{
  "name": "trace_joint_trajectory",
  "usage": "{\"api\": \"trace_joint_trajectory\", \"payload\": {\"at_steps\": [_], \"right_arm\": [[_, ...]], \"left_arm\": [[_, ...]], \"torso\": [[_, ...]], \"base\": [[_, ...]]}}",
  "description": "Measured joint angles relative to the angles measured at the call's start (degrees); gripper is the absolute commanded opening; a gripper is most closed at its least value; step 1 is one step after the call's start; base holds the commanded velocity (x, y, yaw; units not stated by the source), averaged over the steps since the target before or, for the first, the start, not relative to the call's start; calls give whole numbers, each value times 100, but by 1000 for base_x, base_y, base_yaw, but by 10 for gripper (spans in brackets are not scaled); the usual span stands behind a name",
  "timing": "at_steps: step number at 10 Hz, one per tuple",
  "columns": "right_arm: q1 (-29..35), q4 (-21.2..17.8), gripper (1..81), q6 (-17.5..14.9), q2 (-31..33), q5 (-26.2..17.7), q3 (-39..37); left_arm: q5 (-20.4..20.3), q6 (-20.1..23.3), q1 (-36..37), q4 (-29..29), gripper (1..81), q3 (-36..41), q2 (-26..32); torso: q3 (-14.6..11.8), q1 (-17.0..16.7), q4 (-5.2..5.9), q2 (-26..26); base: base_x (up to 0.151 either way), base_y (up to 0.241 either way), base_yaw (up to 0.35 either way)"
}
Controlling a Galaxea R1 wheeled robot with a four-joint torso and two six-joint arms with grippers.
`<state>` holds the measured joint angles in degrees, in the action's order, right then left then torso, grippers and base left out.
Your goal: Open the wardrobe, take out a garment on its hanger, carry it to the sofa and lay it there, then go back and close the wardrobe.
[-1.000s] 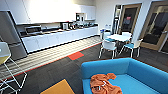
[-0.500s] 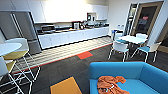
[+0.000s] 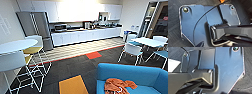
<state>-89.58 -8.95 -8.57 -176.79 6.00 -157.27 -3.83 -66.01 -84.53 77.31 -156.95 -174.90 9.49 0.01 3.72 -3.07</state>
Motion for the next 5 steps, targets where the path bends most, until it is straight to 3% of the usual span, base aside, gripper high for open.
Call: {"api": "trace_joint_trajectory", "payload": {"at_steps": [5], "right_arm": [[-99,283,811,-82,74,1,178]], "left_arm": [[-52,0,-45,0,811,0,83]], "torso": [[0,0,0,0]], "base": [[0,0,306]]}}
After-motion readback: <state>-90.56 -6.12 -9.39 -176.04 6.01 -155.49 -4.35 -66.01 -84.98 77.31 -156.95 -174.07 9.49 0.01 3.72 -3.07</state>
